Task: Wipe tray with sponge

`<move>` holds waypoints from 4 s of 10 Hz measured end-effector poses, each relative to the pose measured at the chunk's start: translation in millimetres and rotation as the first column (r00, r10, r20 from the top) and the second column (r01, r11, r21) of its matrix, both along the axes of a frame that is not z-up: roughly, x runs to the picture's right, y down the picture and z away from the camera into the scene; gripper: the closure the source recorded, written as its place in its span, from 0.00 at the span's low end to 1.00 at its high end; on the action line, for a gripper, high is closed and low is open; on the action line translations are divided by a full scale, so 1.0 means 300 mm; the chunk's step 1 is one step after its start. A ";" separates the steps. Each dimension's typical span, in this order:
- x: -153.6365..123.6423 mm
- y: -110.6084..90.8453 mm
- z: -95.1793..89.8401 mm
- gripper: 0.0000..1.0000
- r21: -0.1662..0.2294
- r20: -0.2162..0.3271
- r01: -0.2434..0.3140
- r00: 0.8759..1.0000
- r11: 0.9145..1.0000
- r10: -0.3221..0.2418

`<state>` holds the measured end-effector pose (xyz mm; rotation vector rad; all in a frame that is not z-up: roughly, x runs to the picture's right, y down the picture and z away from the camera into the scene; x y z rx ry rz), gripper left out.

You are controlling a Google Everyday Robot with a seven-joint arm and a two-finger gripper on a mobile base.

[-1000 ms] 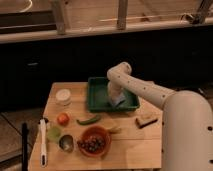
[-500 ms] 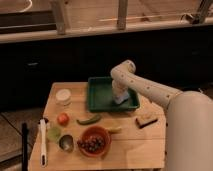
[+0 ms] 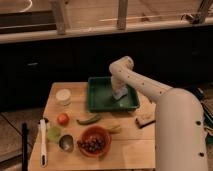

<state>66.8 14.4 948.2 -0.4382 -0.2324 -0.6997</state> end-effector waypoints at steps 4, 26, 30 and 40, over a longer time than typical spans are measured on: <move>-0.121 0.103 -0.087 0.99 -0.020 0.072 0.049 0.996 0.999 -0.048; 0.065 -0.008 -0.043 0.99 0.027 0.012 0.025 1.000 0.999 -0.025; 0.061 -0.003 -0.031 0.99 0.026 0.013 0.031 0.999 0.999 -0.031; 0.067 -0.012 -0.034 0.99 0.032 0.011 0.029 1.000 0.999 -0.029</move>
